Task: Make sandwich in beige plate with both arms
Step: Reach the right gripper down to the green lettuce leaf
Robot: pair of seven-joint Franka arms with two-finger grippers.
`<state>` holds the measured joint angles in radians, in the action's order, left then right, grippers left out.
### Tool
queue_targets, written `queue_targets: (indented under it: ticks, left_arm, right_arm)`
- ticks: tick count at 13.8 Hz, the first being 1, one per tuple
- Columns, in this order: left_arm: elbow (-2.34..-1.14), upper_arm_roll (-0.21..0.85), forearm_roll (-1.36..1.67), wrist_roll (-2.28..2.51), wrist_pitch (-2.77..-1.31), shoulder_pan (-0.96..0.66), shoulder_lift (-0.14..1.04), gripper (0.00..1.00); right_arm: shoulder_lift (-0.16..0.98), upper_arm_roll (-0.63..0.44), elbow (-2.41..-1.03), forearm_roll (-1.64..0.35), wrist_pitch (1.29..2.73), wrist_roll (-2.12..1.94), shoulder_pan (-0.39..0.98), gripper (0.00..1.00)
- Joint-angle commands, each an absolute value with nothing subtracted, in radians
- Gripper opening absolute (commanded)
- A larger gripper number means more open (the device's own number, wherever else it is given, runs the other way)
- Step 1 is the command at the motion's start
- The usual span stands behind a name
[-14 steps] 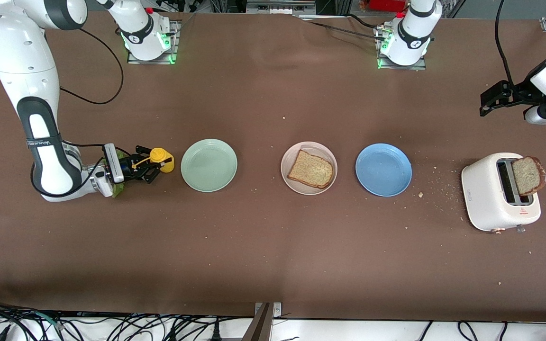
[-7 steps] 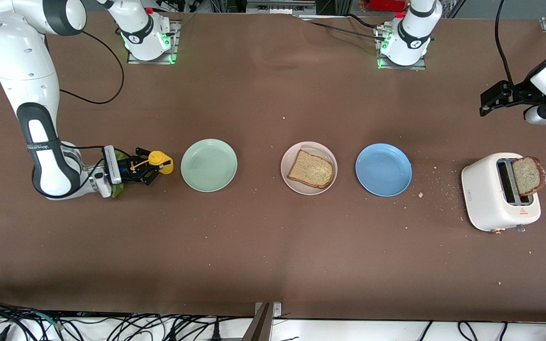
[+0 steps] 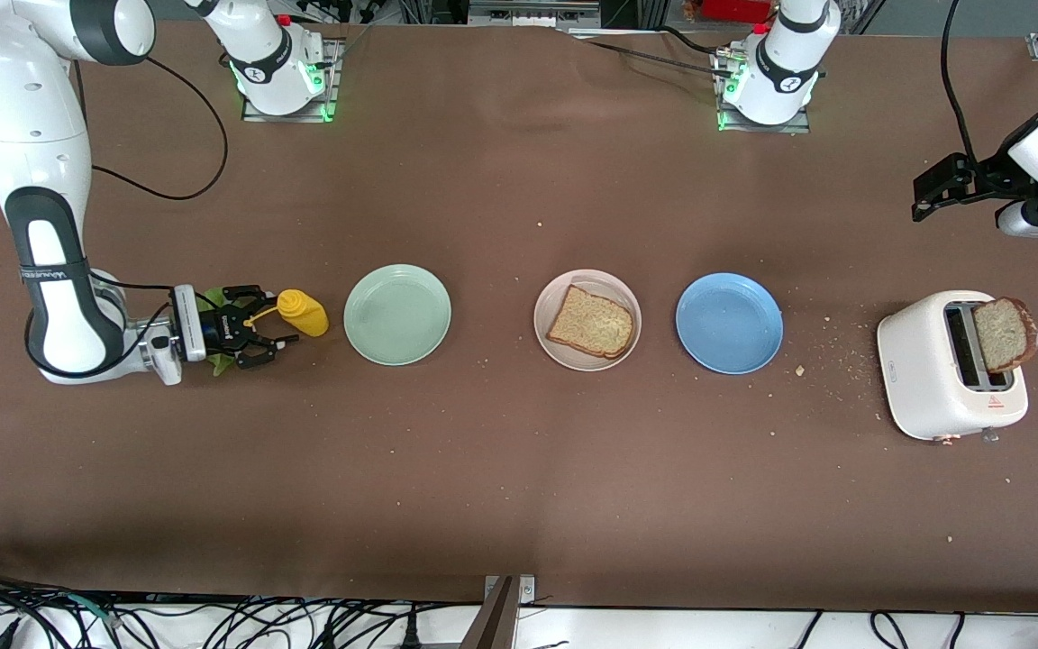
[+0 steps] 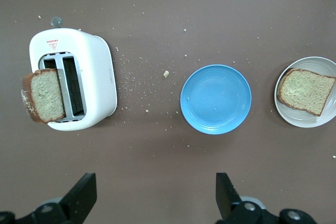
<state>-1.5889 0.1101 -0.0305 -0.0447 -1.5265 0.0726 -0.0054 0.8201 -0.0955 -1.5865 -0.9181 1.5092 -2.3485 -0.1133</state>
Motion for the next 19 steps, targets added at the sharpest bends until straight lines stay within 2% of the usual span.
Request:
queue_targets:
  ticks: [1,5,7,10,12,14,18,19]
  left_arm:
    - [-1.577,0.110,-0.012,-0.038,-1.519,0.075,-0.011,1.00]
    - [-1.577,0.110,-0.012,-0.038,-1.519,0.075,-0.011,1.00]
    - [-1.577,0.110,-0.012,-0.038,-1.519,0.075,-0.011,1.00]
    - [-1.577,0.110,-0.012,-0.038,-1.519,0.075,-0.011,1.00]
    - [-1.577,0.110,-0.012,-0.038,-1.519,0.075,-0.011,1.00]
    - [-1.577,0.110,-0.012,-0.038,-1.519,0.075,-0.011,1.00]
    - [-1.577,0.109,-0.012,-0.040,-1.519,0.075,-0.011,1.00]
    - [-1.577,0.109,-0.012,-0.040,-1.519,0.075,-0.011,1.00]
  right_arm:
    - [0.689,-0.087,-1.588,-0.732,1.595,-2.110,-0.115,1.00]
    - [0.511,-0.063,-1.598,-0.469,1.710,-1.627,-0.091,1.00]
    - [0.442,-0.005,-1.606,-0.285,1.762,-1.412,-0.087,1.00]
    - [0.319,0.047,-1.728,-0.119,1.862,-0.973,-0.087,1.00]
    - [0.287,0.119,-1.762,0.044,1.873,-0.649,-0.087,1.00]
    - [0.270,0.141,-1.824,0.171,1.923,-0.405,-0.087,1.00]
    - [0.264,0.143,-2.052,0.213,2.282,-0.064,-0.101,1.00]
    - [0.273,0.144,-2.081,0.297,2.307,-0.007,-0.100,1.00]
